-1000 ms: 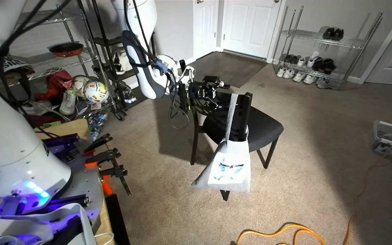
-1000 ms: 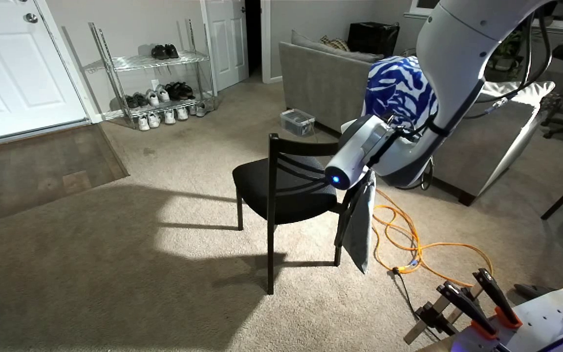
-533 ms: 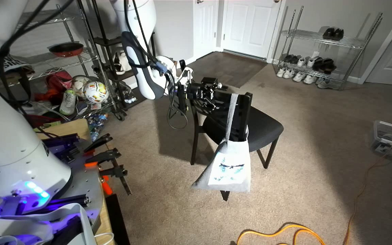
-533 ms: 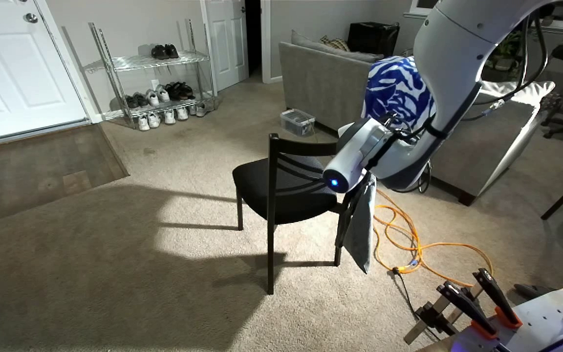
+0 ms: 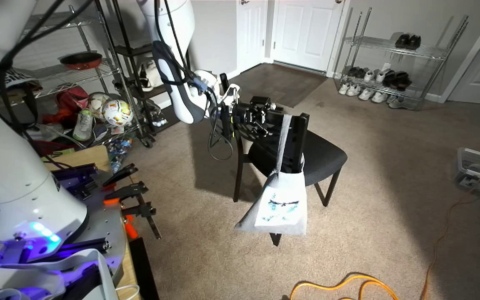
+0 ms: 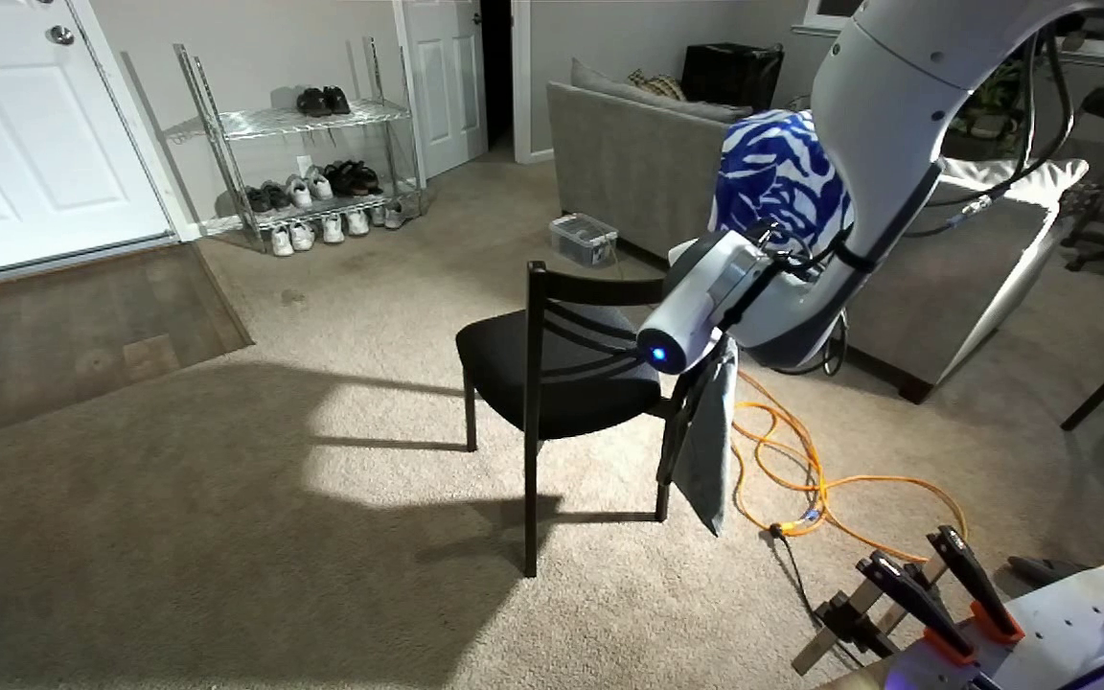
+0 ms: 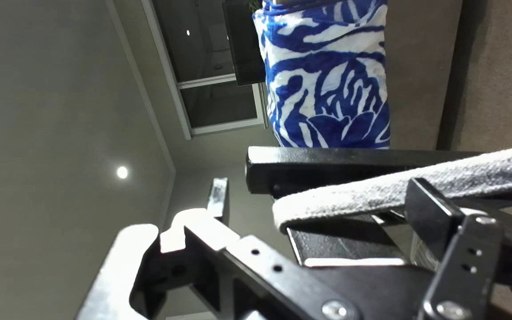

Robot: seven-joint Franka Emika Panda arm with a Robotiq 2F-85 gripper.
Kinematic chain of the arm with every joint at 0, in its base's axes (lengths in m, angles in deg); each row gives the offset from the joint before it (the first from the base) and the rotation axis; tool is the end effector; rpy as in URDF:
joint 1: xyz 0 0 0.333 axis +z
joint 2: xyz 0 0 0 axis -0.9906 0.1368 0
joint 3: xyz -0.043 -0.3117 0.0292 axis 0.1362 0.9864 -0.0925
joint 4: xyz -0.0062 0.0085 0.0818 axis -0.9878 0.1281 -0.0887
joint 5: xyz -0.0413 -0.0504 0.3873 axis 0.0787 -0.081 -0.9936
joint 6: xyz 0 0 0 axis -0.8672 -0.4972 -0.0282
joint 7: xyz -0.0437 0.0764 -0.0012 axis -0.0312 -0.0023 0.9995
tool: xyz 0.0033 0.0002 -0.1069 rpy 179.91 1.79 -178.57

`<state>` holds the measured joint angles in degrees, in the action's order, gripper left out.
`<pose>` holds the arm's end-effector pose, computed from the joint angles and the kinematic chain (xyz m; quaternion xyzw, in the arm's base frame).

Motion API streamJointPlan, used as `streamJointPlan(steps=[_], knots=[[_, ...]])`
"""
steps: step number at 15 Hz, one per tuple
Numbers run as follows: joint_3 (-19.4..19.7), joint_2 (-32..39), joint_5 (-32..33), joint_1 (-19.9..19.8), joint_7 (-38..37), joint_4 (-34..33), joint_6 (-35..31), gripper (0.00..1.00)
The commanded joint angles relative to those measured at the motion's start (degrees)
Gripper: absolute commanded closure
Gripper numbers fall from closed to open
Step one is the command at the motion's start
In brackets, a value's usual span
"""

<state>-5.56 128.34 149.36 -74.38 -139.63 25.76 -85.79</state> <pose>0.5674 0.0863 0.1043 0.6896 0.1521 0.2871 0.6473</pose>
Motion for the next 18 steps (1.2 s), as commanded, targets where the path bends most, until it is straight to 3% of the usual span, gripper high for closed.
streamJointPlan(steps=[1,5,10,18], knots=[[0.6,-0.1,-0.3,-0.8,1.3,-0.9,-0.9,0.0],[0.8,0.0,-0.1,-0.6,0.9,-0.8,-0.8,0.0],[1.8,-2.0,13.9,-0.4,-0.2,4.5,-8.6,0.0],[3.4,-3.2,30.0,-2.1,-0.2,9.9,-7.2,0.0]])
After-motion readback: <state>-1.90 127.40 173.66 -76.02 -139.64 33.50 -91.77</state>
